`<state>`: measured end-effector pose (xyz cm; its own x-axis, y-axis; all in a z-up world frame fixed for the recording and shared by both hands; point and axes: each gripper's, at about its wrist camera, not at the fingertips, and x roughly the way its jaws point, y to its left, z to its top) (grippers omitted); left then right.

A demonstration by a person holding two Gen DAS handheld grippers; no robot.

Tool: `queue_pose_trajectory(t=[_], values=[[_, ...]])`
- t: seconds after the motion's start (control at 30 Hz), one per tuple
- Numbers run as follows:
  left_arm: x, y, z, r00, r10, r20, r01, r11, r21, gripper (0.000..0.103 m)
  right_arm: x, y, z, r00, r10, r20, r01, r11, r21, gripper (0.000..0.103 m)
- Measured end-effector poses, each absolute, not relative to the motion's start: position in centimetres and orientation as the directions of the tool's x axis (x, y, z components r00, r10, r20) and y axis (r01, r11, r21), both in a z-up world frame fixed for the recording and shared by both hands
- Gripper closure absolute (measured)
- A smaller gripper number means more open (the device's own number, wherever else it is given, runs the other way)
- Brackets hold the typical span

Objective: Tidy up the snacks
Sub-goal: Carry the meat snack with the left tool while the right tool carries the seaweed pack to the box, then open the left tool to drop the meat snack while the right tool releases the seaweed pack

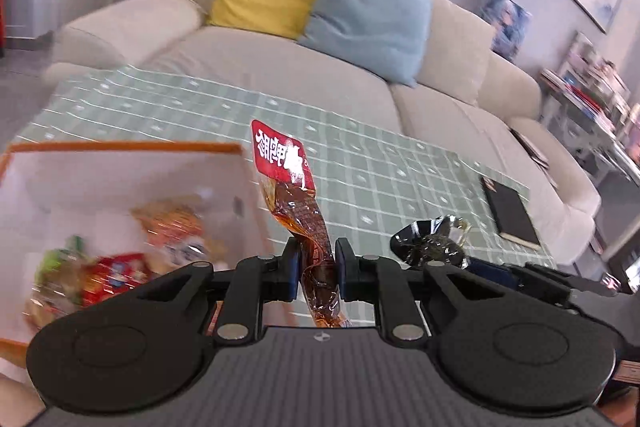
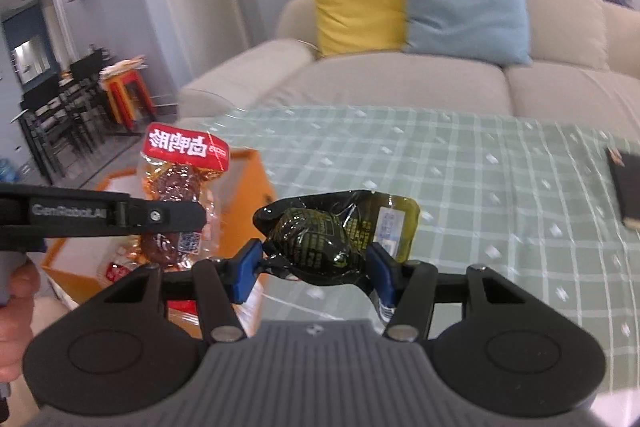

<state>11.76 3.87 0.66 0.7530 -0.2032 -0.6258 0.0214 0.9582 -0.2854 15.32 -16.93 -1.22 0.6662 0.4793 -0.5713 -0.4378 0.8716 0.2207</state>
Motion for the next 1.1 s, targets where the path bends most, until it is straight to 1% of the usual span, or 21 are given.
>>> queue_pose_trajectory(t=[0.13, 0.3, 0.53, 0.77, 1.03, 1.1], values=[[11.8, 6.7, 1.1, 0.771, -0.134, -0.623, -0.043, 0.965, -0.260, 0.084, 15.6, -13.3, 0.2, 0.656, 0.512, -0.555, -0.500, 0.845, 0.188, 0.048], [12.0, 10.6, 1.1, 0.768, -0.061, -0.637, -0.124, 0.962, -0.241, 0.084, 16.1, -8.6, 1.3, 0.634, 0.535, -0.558, -0.571, 0.811, 0.130, 0.049], [12.6, 14.9, 0.1, 0.731, 0.051, -0.681, -0.229, 0.958, -0.174, 0.084, 17.1, -2.3, 1.2, 0.628, 0.510, -0.588, -0.628, 0.778, 0.004, 0.053], [13.9, 17.0, -2.2, 0.667, 0.100, -0.738, -0.271, 0.956, -0.116, 0.084, 19.1, 2.3, -1.2, 0.604, 0.466, -0.646, -0.661, 0.746, -0.080, 0.055], [15.5, 17.8, -4.9, 0.599, 0.089, -0.796, -0.261, 0.961, -0.089, 0.084, 21.4, 6.1, -4.7, 0.608, 0.364, -0.705, -0.677, 0.702, -0.222, 0.055], [15.7, 18.1, -5.4, 0.587, 0.076, -0.806, -0.260, 0.961, -0.099, 0.084, 21.8, 6.9, -5.6, 0.610, 0.339, -0.716, -0.679, 0.690, -0.252, 0.055]])
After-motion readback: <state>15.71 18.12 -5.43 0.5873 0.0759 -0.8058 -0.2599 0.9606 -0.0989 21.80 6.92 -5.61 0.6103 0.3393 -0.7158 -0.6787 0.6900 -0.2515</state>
